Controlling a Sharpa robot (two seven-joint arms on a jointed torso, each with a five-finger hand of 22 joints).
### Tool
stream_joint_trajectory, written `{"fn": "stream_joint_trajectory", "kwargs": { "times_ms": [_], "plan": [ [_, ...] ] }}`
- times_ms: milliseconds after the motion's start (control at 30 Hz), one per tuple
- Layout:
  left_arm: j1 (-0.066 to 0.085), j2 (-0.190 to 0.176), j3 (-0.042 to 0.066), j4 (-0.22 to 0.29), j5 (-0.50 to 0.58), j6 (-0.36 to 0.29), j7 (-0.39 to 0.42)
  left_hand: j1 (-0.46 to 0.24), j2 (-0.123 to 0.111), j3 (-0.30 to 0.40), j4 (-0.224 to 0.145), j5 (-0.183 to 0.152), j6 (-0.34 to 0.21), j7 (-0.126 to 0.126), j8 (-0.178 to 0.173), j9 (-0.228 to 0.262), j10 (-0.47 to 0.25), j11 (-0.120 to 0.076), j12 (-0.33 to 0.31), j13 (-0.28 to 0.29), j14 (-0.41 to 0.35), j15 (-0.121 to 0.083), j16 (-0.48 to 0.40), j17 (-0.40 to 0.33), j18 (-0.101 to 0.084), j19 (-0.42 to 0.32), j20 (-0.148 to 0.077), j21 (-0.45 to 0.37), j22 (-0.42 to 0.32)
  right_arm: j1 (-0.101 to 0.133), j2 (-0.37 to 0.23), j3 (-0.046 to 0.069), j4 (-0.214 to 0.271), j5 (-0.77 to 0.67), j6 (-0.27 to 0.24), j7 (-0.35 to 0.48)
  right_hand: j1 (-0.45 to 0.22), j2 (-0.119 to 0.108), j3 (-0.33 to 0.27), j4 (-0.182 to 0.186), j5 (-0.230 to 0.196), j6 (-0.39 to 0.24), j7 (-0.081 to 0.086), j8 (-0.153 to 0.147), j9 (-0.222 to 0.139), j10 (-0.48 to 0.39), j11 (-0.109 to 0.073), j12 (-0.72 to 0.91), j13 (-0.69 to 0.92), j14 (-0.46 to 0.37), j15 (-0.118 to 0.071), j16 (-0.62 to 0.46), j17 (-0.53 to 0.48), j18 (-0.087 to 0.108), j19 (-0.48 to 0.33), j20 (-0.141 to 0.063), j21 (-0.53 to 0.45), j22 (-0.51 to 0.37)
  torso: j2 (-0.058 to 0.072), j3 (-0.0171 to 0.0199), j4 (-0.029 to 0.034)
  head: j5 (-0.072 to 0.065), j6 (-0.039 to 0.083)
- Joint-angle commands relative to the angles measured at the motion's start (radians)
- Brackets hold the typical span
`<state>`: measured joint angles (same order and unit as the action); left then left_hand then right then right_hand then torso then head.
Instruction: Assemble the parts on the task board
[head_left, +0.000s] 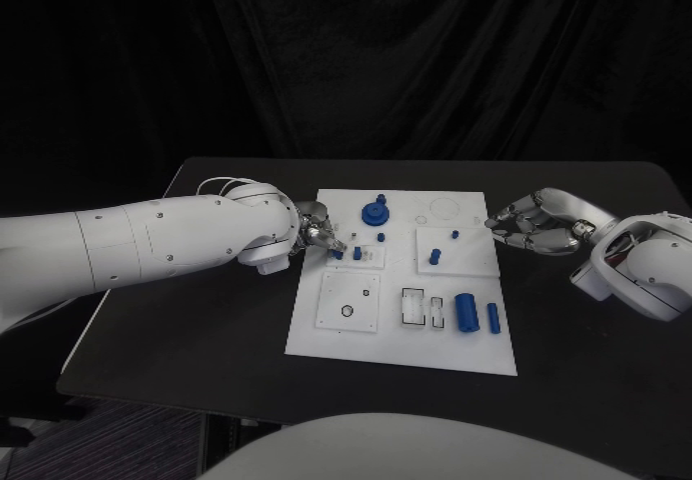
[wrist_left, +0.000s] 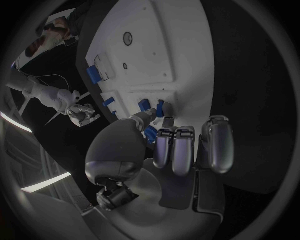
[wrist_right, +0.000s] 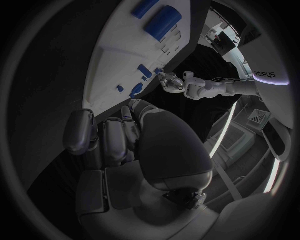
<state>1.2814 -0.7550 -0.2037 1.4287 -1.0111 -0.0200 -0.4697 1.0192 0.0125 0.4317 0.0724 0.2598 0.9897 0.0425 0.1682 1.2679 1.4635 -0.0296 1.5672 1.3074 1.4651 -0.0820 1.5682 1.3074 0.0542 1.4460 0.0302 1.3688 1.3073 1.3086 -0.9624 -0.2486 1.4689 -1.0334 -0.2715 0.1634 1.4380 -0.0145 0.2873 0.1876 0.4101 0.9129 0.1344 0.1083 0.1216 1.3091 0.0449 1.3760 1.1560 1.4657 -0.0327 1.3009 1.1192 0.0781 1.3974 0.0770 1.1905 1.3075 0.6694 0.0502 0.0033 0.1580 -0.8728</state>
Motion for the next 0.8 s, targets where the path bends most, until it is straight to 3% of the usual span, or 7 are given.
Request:
{"fn": "stream_joint_trajectory", "kwargs": {
  "times_ms": [33,233,633,800],
  "plan": [
    [-0.013,0.002,-0.007,0.001,-0.001,0.018,0.004,-0.039,-0.010,-0.033,0.038,-0.057,-0.009,0.003,-0.005,-0.006,0.107,0.001,0.004,0.263,0.106,0.001,0.003,0.263,0.005,-0.005,0.000,-0.004,0.118,-0.003,0.000,0.001,0.000,0.000,0.012,-0.021,0.006,-0.001,0.004,0.000,0.007,0.005,0.000,0.000,-0.002,-0.009,0.001,-0.005,-0.003,0.001,0.003,-0.004,-0.002,0.016,-0.009,0.000,-0.005,0.030,0.000,0.0001,0.0002,0.000,0.000],
    [-0.014,0.004,-0.007,-0.001,-0.001,0.022,0.006,-0.061,-0.017,-0.114,0.087,-0.106,-0.010,0.009,-0.018,-0.020,0.107,0.007,0.004,0.263,0.106,0.006,0.003,0.263,0.005,-0.005,0.006,-0.008,0.120,-0.004,0.000,0.001,0.000,0.000,0.018,-0.025,0.006,-0.001,0.005,-0.001,0.008,0.006,0.000,0.001,-0.002,-0.009,0.001,-0.005,-0.003,0.001,0.003,-0.004,-0.002,0.017,-0.010,0.000,-0.006,0.030,-0.001,0.0003,0.0001,0.000,0.000],
    [-0.015,0.002,-0.007,-0.008,-0.001,0.038,-0.013,-0.084,-0.029,-0.198,0.130,-0.131,-0.007,0.010,-0.027,-0.032,0.107,0.009,0.004,0.263,0.106,0.008,0.003,0.263,0.006,-0.006,0.008,-0.013,0.121,-0.004,0.000,0.001,0.000,0.000,0.030,-0.034,0.005,-0.002,0.006,-0.002,0.008,0.009,0.000,0.003,-0.001,-0.010,0.001,-0.006,-0.004,0.001,0.003,-0.006,-0.003,0.017,-0.011,0.000,-0.009,0.029,0.000,0.0004,-0.0001,-0.001,0.000],
    [-0.015,0.002,-0.007,-0.010,-0.001,0.035,-0.022,-0.100,-0.009,-0.238,0.168,-0.138,-0.002,0.010,-0.030,-0.040,0.107,0.009,0.004,0.263,0.106,0.009,0.003,0.263,0.006,-0.006,0.008,-0.016,0.122,-0.004,0.001,0.001,-0.001,0.000,0.034,-0.037,0.005,-0.002,0.006,-0.002,0.008,0.009,0.000,0.003,-0.001,-0.010,0.001,-0.006,-0.004,0.001,0.003,-0.006,-0.003,0.017,-0.011,0.000,-0.009,0.029,-0.001,0.0006,-0.0002,0.000,0.000]
  ]
}}
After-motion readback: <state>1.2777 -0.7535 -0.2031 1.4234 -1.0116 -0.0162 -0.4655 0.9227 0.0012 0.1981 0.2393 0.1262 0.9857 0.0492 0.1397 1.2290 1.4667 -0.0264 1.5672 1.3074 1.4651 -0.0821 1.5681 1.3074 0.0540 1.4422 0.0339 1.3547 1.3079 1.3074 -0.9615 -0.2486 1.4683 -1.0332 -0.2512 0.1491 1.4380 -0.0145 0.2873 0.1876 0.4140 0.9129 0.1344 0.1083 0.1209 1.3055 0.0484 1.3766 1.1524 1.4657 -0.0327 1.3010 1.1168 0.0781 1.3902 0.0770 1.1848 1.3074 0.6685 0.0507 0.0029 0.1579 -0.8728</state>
